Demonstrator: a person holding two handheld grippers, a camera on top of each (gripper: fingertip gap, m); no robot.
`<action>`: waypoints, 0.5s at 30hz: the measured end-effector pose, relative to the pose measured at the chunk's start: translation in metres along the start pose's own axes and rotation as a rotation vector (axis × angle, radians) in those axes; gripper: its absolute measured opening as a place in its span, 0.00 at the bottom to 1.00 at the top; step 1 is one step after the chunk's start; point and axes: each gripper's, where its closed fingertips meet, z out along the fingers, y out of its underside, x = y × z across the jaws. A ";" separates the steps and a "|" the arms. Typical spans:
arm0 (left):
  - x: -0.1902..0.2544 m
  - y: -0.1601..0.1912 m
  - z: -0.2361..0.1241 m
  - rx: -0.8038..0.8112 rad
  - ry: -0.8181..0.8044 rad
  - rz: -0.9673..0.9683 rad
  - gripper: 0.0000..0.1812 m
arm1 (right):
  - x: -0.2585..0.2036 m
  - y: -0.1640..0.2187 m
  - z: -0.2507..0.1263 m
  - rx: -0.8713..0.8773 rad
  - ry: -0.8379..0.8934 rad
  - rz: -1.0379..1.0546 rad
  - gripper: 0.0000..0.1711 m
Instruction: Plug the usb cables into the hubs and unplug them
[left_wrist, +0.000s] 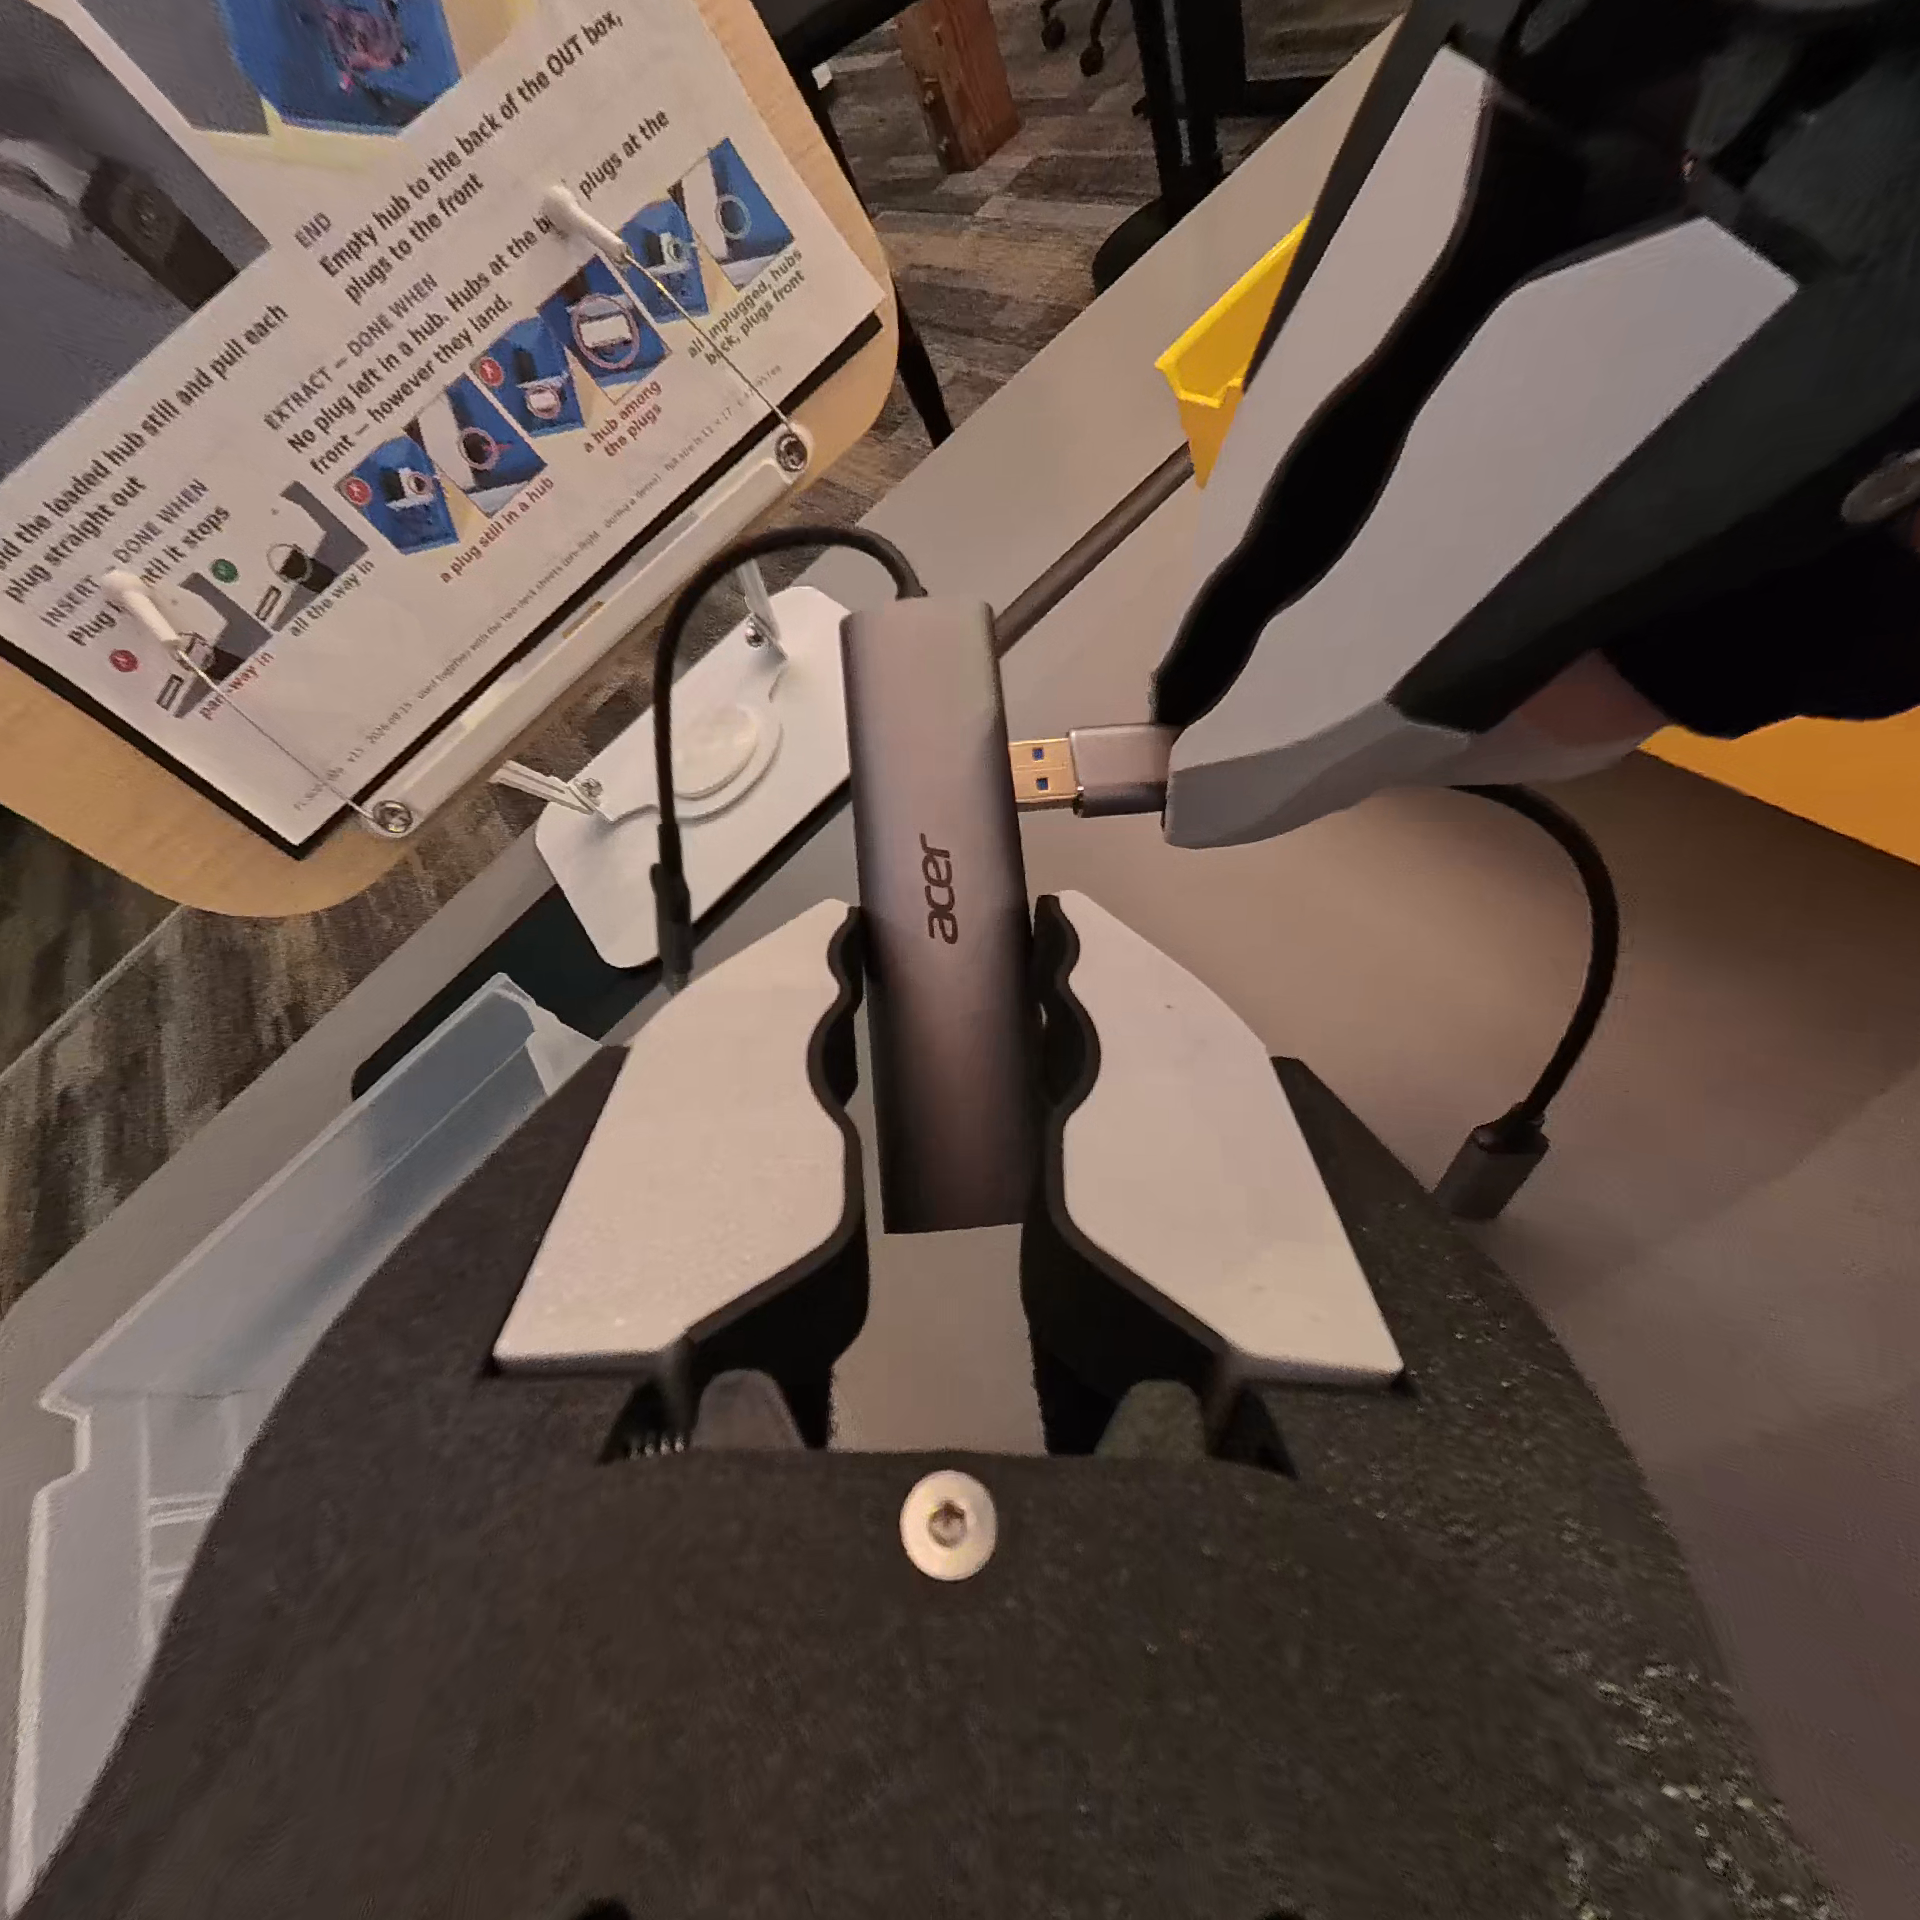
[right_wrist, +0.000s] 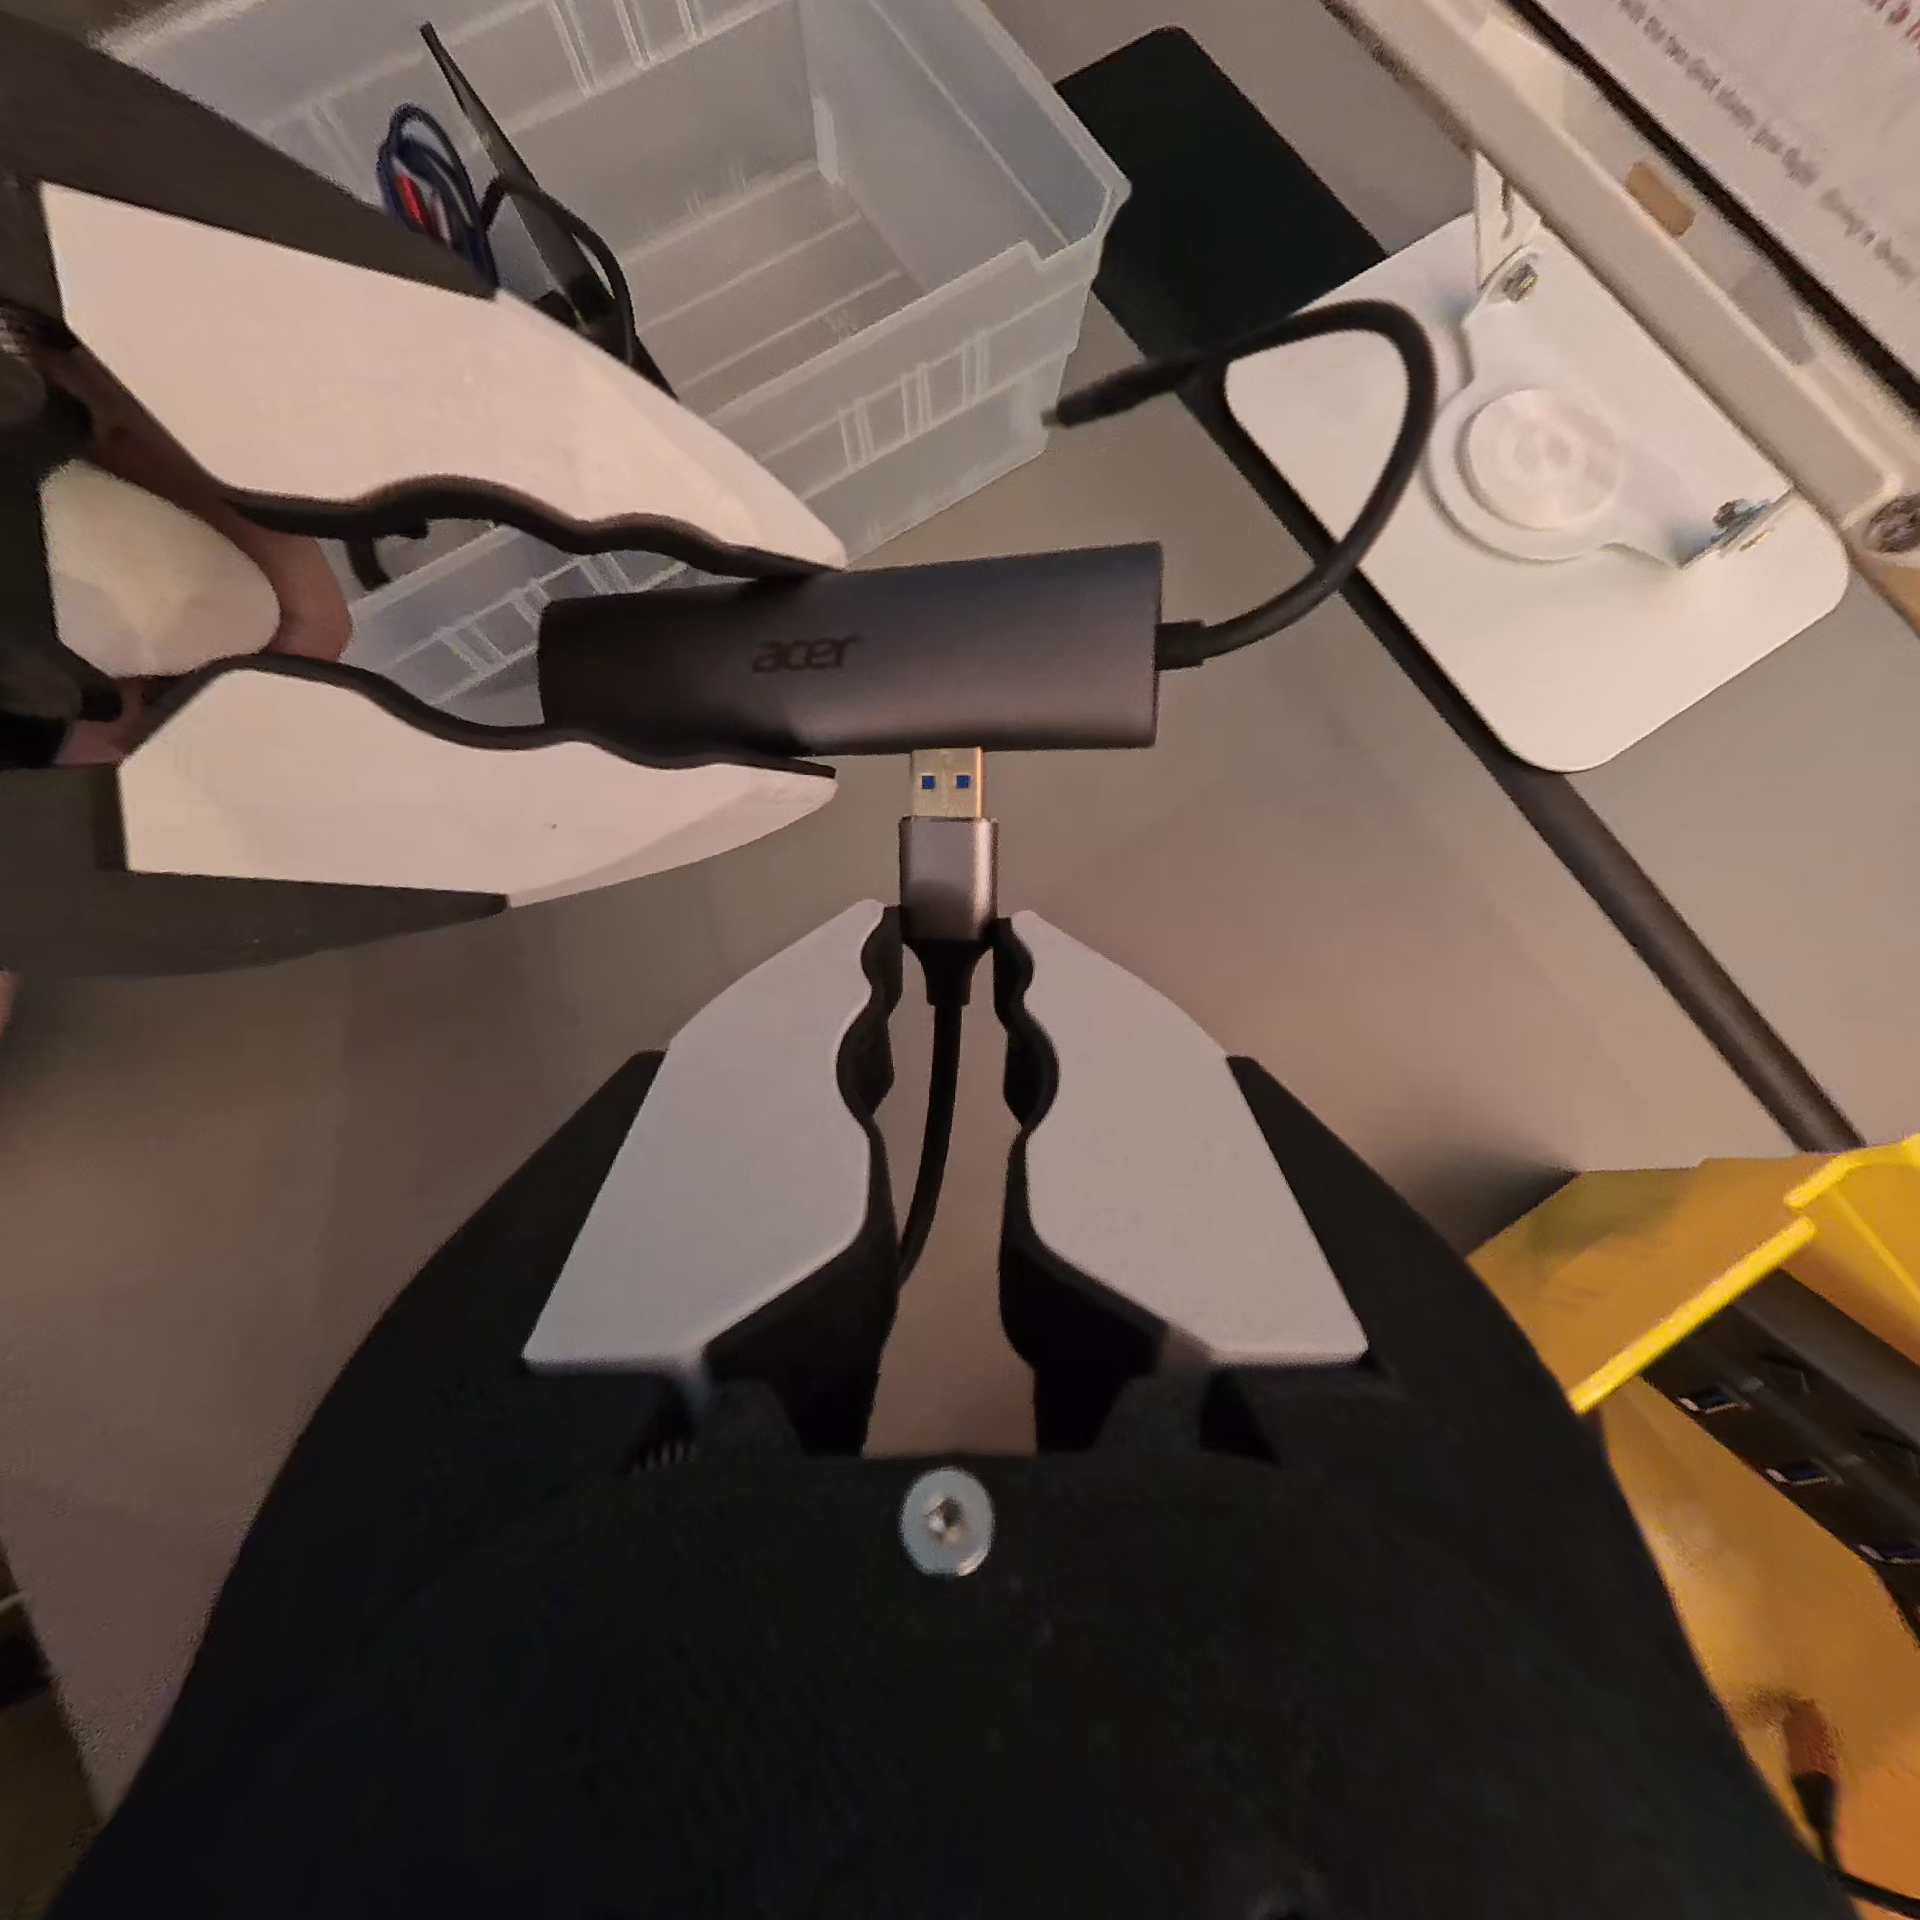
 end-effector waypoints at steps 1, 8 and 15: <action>0.000 0.000 0.000 0.001 -0.003 0.004 0.17 | 0.000 0.000 0.000 -0.003 0.018 -0.025 0.10; -0.004 0.001 -0.002 0.003 0.000 -0.028 0.17 | 0.001 -0.004 0.002 0.004 0.073 -0.102 0.10; -0.003 0.001 -0.001 -0.002 -0.030 0.072 0.17 | 0.000 -0.001 0.000 -0.006 0.036 -0.042 0.10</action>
